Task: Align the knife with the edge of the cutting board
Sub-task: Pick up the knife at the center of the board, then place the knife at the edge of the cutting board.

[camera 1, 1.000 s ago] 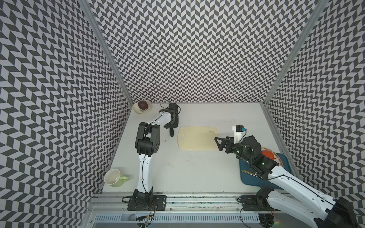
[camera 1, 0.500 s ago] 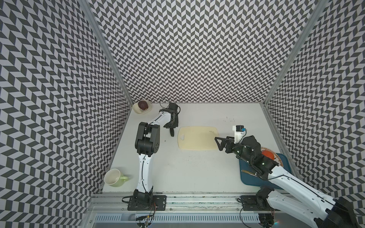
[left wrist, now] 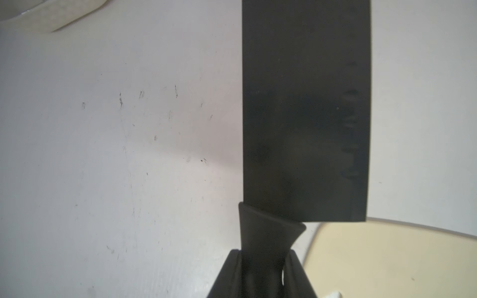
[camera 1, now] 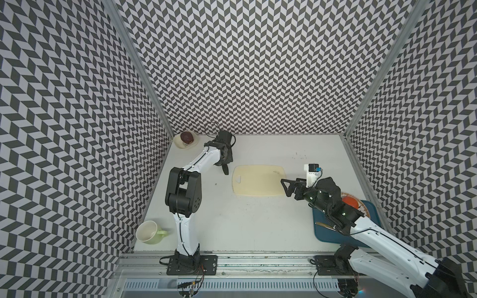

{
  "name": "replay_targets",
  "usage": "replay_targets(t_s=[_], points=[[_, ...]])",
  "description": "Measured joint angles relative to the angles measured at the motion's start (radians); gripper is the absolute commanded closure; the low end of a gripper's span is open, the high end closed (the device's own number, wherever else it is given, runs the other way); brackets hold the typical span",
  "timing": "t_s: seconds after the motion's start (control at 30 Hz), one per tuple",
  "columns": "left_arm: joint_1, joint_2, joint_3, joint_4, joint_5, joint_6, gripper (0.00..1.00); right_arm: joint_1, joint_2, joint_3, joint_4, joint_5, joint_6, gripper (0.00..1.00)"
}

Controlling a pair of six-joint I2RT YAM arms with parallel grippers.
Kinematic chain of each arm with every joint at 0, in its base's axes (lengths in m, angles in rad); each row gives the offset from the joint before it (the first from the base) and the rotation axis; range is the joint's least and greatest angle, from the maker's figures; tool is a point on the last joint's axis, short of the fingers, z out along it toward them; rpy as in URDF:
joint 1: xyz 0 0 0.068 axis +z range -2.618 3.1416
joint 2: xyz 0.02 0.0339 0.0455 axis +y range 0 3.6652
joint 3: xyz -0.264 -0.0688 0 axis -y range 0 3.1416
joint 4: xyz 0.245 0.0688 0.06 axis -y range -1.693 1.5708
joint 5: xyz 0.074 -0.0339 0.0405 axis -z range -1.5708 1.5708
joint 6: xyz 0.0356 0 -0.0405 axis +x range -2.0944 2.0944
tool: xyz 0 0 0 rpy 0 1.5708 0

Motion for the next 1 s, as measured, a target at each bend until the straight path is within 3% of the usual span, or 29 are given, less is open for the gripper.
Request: replay_targets(t_s=[0.27, 0.53, 0.8, 1.0], points=[[-0.236, -0.146, -0.224, 0.092, -0.030, -0.116, 0.89, 0.000, -0.001, 0.006, -0.050, 0.110, 0.005, 0.00], [-0.485, -0.170, -0.383, 0.170, -0.055, -0.284, 0.89, 0.000, -0.095, -0.014, -0.085, 0.179, 0.019, 0.00], [-0.646, -0.165, -0.436, 0.209, -0.114, -0.481, 0.88, 0.000, -0.242, -0.111, -0.128, 0.253, 0.065, 0.00], [-0.706, -0.077, -0.362, 0.219, -0.119, -0.539, 0.88, 0.000, -0.276, -0.111, -0.129, 0.276, 0.080, 0.00]])
